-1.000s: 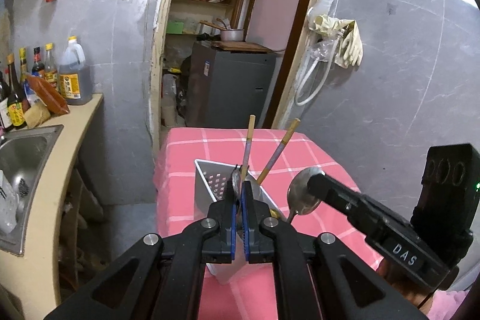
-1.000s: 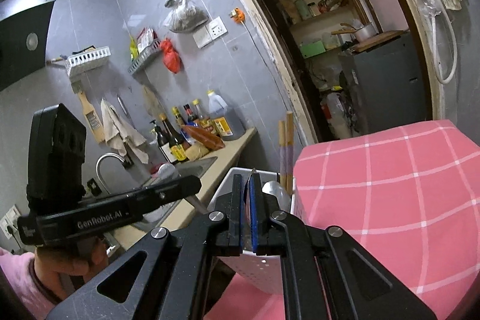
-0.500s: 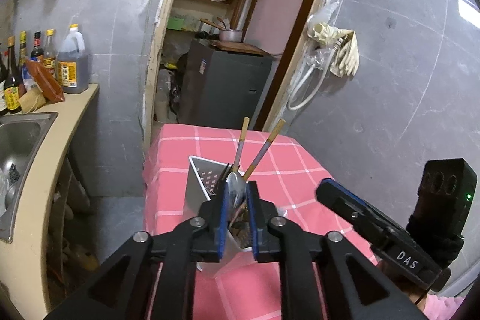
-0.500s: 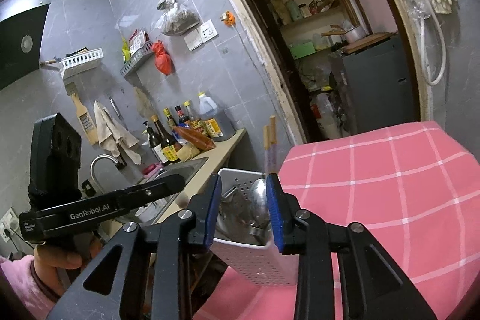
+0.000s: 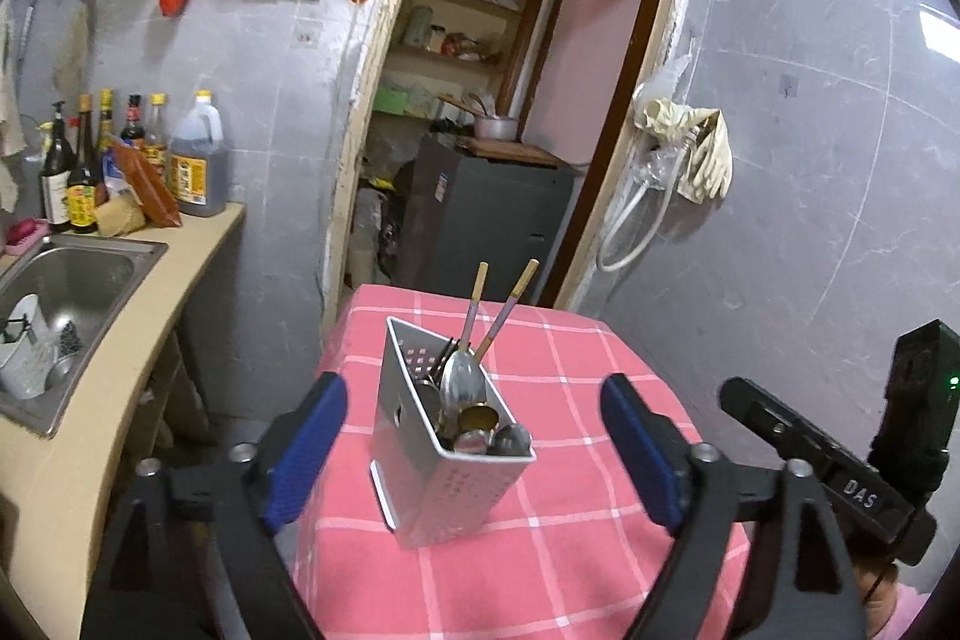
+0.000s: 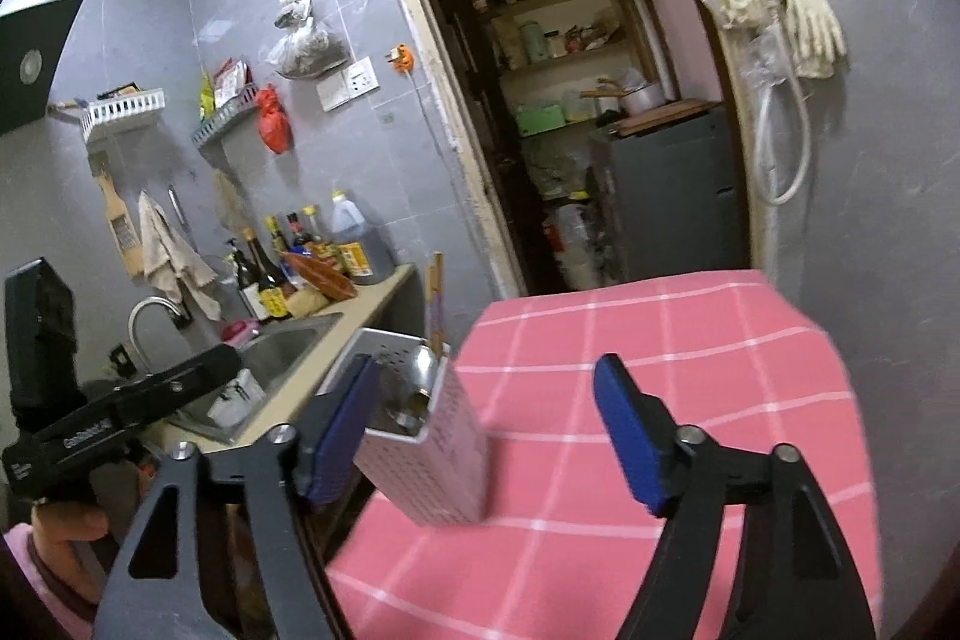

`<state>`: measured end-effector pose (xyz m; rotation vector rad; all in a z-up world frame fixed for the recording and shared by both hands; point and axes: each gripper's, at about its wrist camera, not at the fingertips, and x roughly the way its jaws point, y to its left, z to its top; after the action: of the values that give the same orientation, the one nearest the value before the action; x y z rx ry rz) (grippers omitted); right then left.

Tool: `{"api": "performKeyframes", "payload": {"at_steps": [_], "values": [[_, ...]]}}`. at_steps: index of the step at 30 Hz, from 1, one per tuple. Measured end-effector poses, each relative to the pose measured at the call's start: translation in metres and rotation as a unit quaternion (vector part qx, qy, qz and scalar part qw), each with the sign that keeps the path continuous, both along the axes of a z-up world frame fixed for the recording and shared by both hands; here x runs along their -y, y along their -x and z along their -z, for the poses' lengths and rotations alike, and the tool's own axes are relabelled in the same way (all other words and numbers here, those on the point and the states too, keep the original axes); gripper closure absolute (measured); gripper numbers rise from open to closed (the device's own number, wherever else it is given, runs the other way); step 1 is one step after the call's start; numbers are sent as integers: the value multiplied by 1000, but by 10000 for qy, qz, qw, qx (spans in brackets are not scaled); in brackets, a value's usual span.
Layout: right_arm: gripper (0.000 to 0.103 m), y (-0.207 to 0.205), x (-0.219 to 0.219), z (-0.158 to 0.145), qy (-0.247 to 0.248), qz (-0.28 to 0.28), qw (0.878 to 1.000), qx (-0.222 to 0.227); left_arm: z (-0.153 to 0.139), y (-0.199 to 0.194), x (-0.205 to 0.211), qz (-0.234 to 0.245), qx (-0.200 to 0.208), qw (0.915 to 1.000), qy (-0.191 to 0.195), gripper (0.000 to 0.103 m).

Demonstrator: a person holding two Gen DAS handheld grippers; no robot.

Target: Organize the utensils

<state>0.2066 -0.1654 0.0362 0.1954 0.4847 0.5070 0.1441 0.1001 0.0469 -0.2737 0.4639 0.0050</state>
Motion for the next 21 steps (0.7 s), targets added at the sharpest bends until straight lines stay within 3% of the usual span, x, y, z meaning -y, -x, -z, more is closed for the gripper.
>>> {"api": "performKeyframes", "payload": {"at_steps": [3, 9, 21], "values": [[17, 18, 15, -7, 202, 222, 9995, 132, 1, 20, 7, -165, 164, 9997, -79, 3], [3, 54, 44, -18, 374, 556, 9971, 357, 3, 57, 22, -272, 281, 9990, -197, 1], [2, 116, 87, -22, 575, 818, 9941, 410, 12, 110, 55, -390, 210, 9979, -473, 1]]}}
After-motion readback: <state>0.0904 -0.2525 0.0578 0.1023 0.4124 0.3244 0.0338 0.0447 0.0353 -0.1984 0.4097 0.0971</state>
